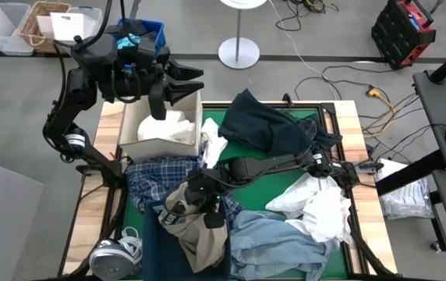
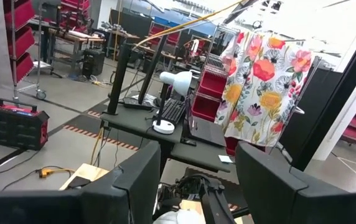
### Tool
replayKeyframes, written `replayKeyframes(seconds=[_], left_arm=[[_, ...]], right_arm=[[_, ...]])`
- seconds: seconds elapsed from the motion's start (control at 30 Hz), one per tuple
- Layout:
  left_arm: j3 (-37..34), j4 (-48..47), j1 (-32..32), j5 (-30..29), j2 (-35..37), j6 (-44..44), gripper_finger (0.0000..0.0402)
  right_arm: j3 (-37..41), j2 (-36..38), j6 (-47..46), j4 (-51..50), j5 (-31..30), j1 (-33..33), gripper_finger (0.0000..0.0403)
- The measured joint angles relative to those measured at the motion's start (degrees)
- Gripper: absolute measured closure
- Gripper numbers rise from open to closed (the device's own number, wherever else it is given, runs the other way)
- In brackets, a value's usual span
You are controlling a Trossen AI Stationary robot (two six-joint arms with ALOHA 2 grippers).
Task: Sort clothes
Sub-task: Put the light brown shorts into the blue laundry organizer
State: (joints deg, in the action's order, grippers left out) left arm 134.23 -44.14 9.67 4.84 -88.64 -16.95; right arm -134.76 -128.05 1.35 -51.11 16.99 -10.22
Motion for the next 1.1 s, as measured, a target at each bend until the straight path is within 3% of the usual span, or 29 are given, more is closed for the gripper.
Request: replayKeyframes(seconds=[0.87, 1.1], left_arm=[[0.0, -2.07, -0.31, 0.24, -0.25, -0.02, 0.0215], [0.0, -2.23, -0.31, 0.26, -0.31, -0.02, 0.0215]], right_arm=[[-0.02, 0.0, 0.21, 0.44, -0.03, 0.22, 0.0379], [-0.04, 0.0, -0.32, 0.57, -0.52, 0.42, 0.0345]])
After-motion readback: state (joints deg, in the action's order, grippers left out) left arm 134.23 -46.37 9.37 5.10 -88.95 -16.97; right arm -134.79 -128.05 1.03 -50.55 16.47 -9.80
